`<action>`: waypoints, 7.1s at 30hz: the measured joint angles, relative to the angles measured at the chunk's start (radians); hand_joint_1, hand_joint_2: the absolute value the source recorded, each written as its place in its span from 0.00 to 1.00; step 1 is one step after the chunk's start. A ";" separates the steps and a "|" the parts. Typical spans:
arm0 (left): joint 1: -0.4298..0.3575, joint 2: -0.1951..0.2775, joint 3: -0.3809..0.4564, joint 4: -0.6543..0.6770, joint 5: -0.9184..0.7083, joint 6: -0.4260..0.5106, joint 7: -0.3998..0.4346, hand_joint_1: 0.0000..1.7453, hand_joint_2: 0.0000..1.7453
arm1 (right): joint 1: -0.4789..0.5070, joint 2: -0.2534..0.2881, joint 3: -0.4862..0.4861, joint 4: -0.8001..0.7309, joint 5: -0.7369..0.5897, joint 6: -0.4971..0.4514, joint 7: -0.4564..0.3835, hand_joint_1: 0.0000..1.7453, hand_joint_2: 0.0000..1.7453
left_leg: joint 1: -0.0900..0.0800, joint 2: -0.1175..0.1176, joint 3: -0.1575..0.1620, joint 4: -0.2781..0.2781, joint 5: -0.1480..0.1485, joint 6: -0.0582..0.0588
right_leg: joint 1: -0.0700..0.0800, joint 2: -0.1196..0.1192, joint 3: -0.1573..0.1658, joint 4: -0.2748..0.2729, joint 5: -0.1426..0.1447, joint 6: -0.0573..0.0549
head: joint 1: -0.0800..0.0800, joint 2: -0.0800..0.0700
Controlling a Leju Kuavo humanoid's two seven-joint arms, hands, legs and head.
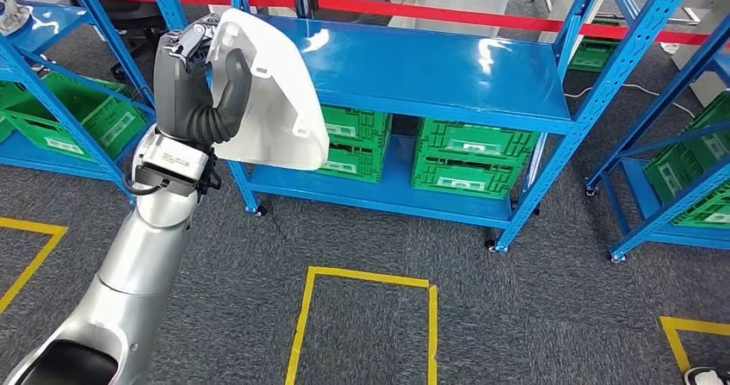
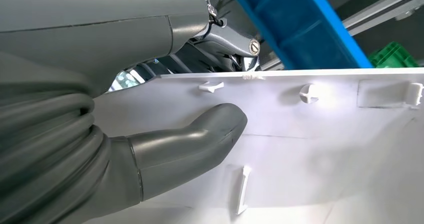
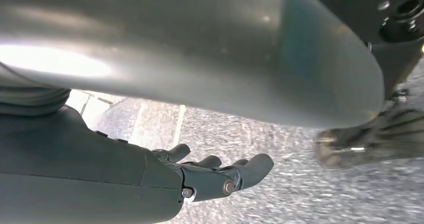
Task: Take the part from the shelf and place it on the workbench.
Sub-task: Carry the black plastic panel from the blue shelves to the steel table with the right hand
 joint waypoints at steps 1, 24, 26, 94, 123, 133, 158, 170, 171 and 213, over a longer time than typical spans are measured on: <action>0.000 0.000 0.000 0.003 0.000 0.000 0.000 1.00 1.00 | 0.000 0.000 0.000 0.000 0.000 0.000 0.000 0.00 0.00 | -0.001 0.000 -0.020 0.004 0.012 -0.001 | 0.000 0.000 0.006 0.032 0.007 0.000 | 0.000 0.000; 0.000 0.049 0.009 0.012 -0.008 0.020 -0.006 1.00 1.00 | 0.001 0.002 -0.022 -0.001 -0.012 -0.005 -0.026 0.00 0.00 | 0.000 -0.006 0.087 -0.002 -0.087 -0.036 | 0.008 -0.008 0.078 -0.277 0.218 -0.032 | -0.004 0.000; -0.003 0.057 0.012 0.013 -0.008 0.020 -0.006 1.00 1.00 | 0.002 0.002 -0.025 -0.001 -0.012 -0.004 -0.034 0.00 0.00 | 0.002 -0.001 0.068 -0.003 -0.066 -0.018 | 0.004 -0.005 0.064 -0.260 0.195 -0.019 | -0.004 0.000; 0.025 0.089 0.043 0.070 0.026 0.034 0.011 1.00 1.00 | 0.003 0.002 -0.035 -0.001 0.026 0.013 -0.081 0.00 0.00 | -0.007 -0.004 0.008 0.017 -0.030 -0.025 | 0.007 -0.002 0.141 -0.279 0.147 -0.023 | -0.001 0.000; 0.332 0.125 0.193 -0.104 0.055 0.097 -0.086 1.00 1.00 | 0.029 0.008 -0.049 -0.001 0.018 0.000 -0.117 0.00 0.00 | 0.010 -0.010 -0.159 0.298 -0.118 -0.076 | 0.007 -0.056 0.177 -0.269 0.094 -0.068 | -0.012 0.000; 0.348 0.126 0.212 -0.156 0.041 0.096 -0.069 1.00 1.00 | 0.024 0.009 -0.049 -0.001 0.033 0.013 -0.109 0.00 0.00 | 0.007 0.024 0.005 0.007 -0.015 -0.027 | 0.009 -0.073 0.168 -0.210 0.049 -0.020 | -0.006 0.000; 0.395 0.162 0.251 -0.198 0.077 0.054 -0.084 1.00 1.00 | 0.030 0.017 -0.051 -0.001 0.037 0.012 -0.075 0.00 0.00 | 0.014 0.030 -0.061 0.135 -0.048 -0.080 | 0.004 -0.077 0.188 -0.259 0.079 -0.063 | -0.017 0.000; 0.436 0.141 0.251 -0.237 0.041 0.083 -0.081 1.00 1.00 | 0.032 0.016 -0.051 -0.001 0.067 0.016 -0.084 0.00 0.00 | 0.014 -0.040 -0.023 0.019 0.003 -0.024 | 0.003 0.002 0.068 0.025 -0.062 -0.011 | -0.009 0.000; 0.444 0.140 0.252 -0.242 0.038 0.083 -0.081 1.00 1.00 | 0.032 0.015 -0.051 -0.001 0.069 0.016 -0.084 0.00 0.00 | 0.014 -0.056 -0.025 0.021 0.004 -0.025 | 0.003 0.004 0.076 0.006 -0.041 -0.013 | -0.008 0.000; 0.506 0.151 0.313 -0.288 0.052 0.077 -0.096 1.00 1.00 | 0.036 0.007 -0.050 0.000 0.096 0.043 -0.059 0.00 0.00 | 0.017 -0.038 -0.103 0.157 -0.065 -0.071 | 0.008 -0.007 0.200 -0.283 0.095 -0.072 | -0.010 0.000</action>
